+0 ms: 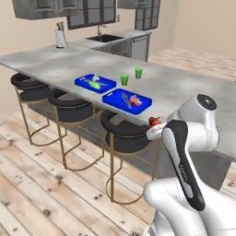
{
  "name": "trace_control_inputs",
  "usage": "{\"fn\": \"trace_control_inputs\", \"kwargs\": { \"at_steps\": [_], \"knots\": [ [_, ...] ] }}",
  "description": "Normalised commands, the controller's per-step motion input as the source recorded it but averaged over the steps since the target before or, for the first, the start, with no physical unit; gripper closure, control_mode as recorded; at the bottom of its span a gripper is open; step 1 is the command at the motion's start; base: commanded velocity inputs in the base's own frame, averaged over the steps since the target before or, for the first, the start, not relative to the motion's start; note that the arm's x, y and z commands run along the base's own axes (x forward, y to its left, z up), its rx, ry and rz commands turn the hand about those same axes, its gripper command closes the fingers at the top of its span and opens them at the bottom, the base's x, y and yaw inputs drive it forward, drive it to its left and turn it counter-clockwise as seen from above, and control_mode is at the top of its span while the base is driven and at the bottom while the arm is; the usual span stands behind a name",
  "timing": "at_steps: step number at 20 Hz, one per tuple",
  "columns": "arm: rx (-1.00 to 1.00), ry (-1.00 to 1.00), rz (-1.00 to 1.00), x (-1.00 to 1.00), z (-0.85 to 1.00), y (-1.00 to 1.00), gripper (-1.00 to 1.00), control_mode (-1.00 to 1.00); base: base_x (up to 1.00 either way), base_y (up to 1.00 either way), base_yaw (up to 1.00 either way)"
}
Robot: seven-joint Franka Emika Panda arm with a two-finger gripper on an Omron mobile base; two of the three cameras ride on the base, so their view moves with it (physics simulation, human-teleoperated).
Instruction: Gather the garlic and corn from the fridge and place them on a tray on the dining counter. Then gather the steak and fish from the fridge and place them on the other tray.
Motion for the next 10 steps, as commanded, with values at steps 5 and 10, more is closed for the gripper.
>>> {"fn": "trace_control_inputs", "kwargs": {
  "at_steps": [5, 10],
  "knots": [
    [0.0, 0.0, 0.0, 0.0, 0.0, 0.0, 1.0, 1.0, 0.41, 0.97, -0.63],
    [0.0, 0.0, 0.0, 0.0, 0.0, 0.0, 1.0, 1.0, 0.44, 1.0, -0.48]
  ]
}}
